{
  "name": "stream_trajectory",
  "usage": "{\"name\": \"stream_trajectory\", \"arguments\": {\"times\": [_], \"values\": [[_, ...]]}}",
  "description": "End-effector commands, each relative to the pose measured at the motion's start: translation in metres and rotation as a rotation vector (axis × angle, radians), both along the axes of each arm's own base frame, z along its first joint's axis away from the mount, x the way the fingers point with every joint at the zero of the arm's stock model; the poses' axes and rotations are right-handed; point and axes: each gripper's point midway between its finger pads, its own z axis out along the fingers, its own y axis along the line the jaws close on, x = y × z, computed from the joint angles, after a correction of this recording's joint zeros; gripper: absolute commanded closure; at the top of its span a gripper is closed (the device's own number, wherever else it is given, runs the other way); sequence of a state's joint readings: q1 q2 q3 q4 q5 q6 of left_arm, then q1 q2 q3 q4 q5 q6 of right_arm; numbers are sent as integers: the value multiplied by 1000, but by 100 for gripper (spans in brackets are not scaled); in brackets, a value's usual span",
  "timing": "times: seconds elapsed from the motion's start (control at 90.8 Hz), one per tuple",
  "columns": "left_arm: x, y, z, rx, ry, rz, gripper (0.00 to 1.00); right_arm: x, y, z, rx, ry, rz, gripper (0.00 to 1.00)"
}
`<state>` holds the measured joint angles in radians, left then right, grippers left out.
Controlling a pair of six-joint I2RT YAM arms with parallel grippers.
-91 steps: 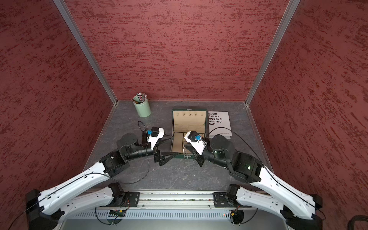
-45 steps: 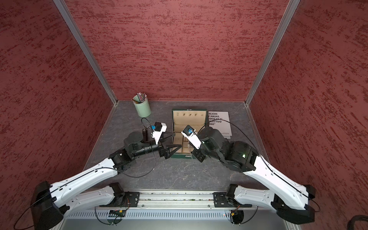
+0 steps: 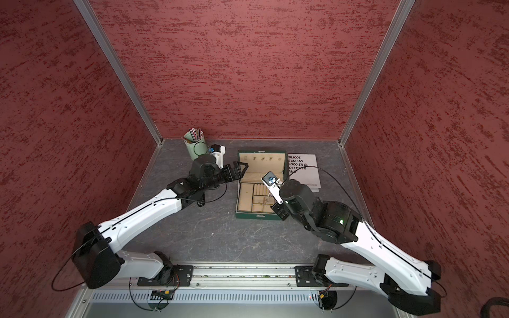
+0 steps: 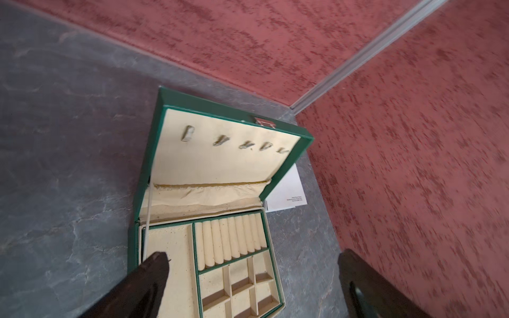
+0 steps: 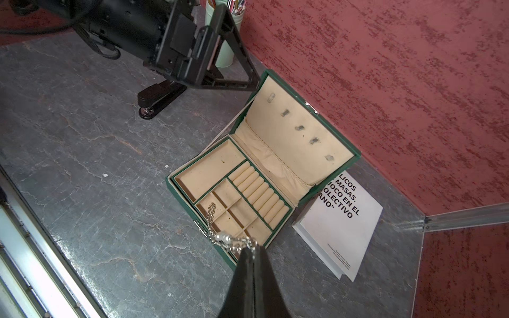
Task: Put jewelry chain into jewelry box
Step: Open the fastener on the jewelry box.
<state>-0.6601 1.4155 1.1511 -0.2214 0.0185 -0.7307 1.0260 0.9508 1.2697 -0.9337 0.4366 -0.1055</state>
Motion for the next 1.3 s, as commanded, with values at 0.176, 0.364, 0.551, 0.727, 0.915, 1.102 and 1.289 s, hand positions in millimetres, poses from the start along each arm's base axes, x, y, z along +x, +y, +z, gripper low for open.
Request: {"name": "stream_trajectory", "arguments": {"times": [0.176,0.364,0.551,0.727,0.915,1.102,1.289], "values": [[16,13,-65,-152,332,323,0,12,-2,6,21,-108,-42,100],[37,-4,-63,-185,392,390,2,14,-8,3,4,-140,-48,100],[54,-31,-59,-232,440,409,3,16,-12,-2,-12,-153,-50,100],[65,-35,-64,-204,469,474,7,18,-15,-5,-20,-157,-49,100],[72,-35,-69,-186,469,520,15,19,-15,-5,-13,-157,-43,100],[80,-34,-79,-186,474,552,22,20,-17,-5,-4,-157,-47,100],[88,-37,-80,-224,434,572,23,20,-17,-6,10,-154,-45,100]]}}
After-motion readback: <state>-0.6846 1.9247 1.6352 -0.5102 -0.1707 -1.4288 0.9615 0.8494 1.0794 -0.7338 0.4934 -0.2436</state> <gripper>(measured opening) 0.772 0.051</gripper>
